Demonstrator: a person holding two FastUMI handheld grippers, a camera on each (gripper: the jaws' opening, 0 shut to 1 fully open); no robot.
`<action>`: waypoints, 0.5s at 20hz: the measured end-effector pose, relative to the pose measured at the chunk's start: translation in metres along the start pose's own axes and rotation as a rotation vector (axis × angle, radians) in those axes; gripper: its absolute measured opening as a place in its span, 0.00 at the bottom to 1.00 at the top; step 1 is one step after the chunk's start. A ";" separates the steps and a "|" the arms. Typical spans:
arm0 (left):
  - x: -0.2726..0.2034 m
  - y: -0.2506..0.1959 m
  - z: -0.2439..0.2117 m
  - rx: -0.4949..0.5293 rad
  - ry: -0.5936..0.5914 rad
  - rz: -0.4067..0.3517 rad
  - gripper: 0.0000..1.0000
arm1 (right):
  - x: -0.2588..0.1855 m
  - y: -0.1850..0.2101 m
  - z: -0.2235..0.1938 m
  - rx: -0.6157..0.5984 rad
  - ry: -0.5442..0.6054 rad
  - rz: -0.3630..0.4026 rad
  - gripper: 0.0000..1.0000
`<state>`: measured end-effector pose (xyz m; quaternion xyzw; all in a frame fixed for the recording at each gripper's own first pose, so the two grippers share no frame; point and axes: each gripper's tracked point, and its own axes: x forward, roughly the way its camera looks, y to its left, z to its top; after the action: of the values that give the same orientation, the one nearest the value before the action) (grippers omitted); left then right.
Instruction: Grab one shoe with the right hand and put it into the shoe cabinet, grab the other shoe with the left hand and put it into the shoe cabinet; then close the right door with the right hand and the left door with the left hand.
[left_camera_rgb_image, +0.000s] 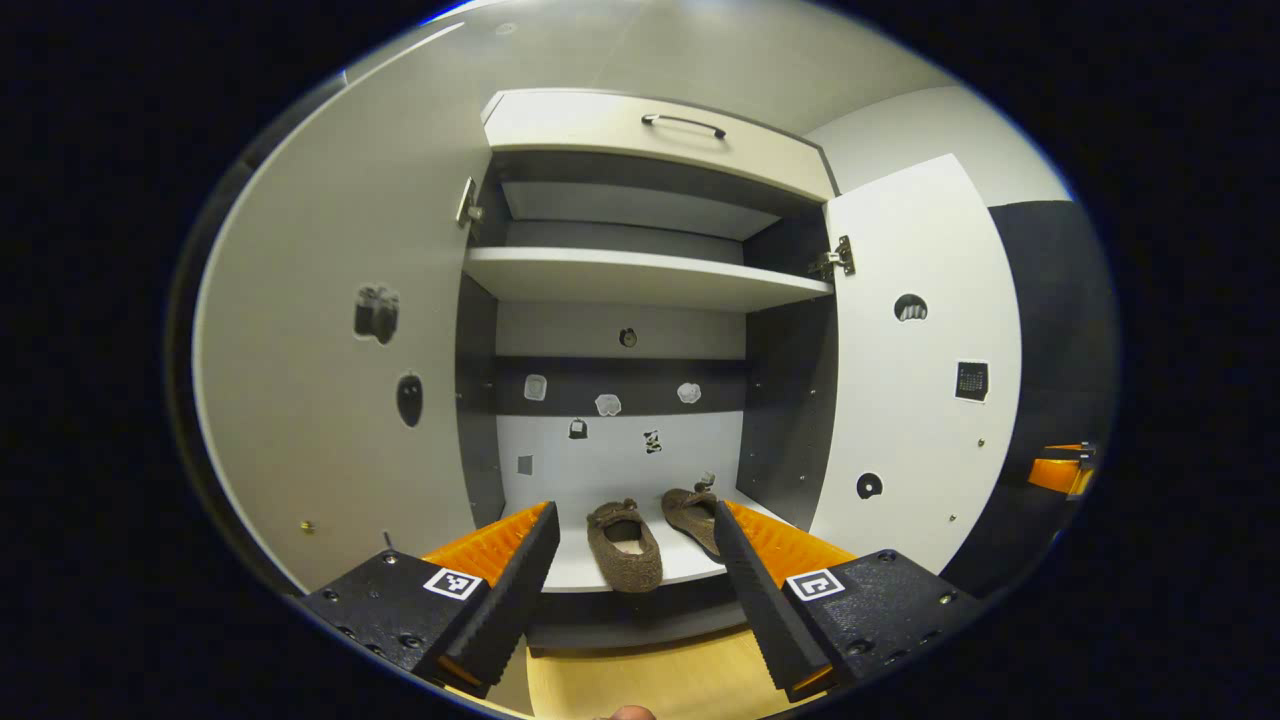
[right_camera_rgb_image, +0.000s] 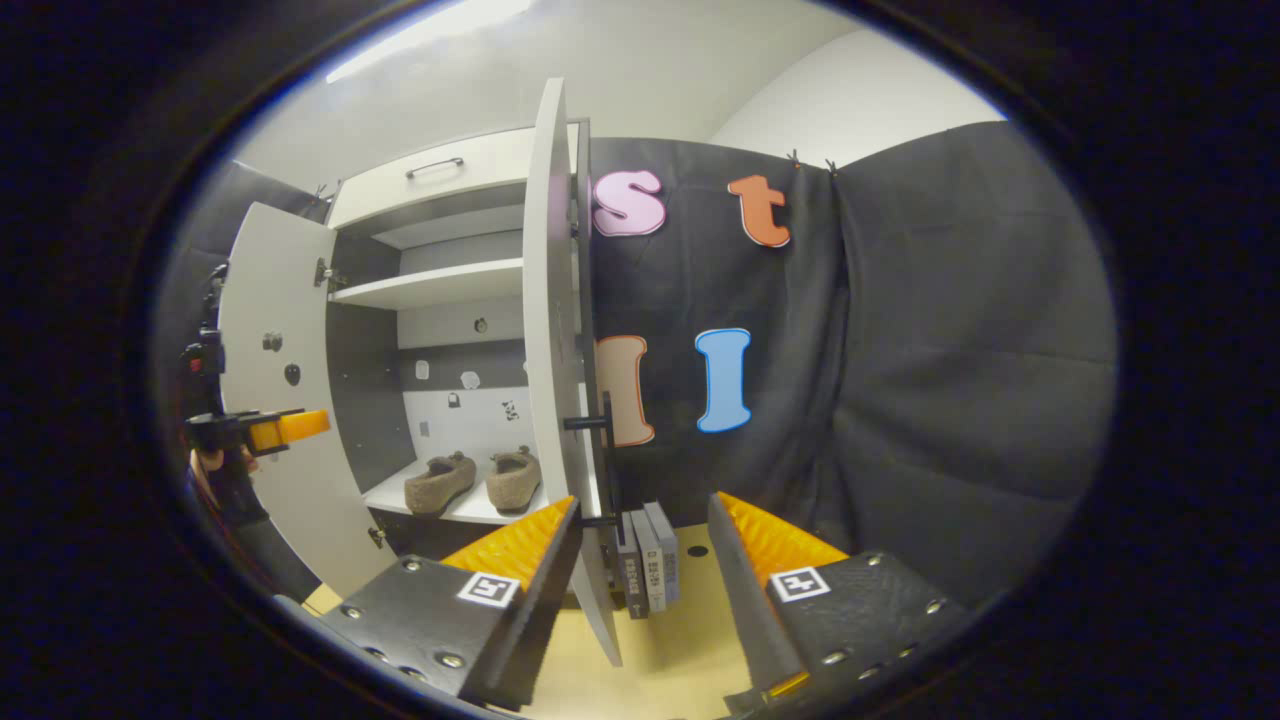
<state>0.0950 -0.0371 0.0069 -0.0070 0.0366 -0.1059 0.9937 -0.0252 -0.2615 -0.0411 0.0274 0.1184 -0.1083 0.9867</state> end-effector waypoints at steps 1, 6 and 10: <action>-0.010 0.000 0.003 0.003 -0.005 0.005 0.90 | 0.005 0.001 0.003 -0.001 -0.007 0.001 0.82; -0.052 0.022 0.009 0.016 -0.021 0.070 0.90 | 0.027 0.004 0.012 -0.002 -0.038 0.001 0.90; -0.081 0.047 0.014 0.046 -0.042 0.151 0.95 | 0.035 0.008 0.013 -0.026 -0.051 0.002 0.90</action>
<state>0.0271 0.0258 0.0255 0.0165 0.0138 -0.0314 0.9993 0.0130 -0.2617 -0.0362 0.0118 0.0946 -0.1065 0.9897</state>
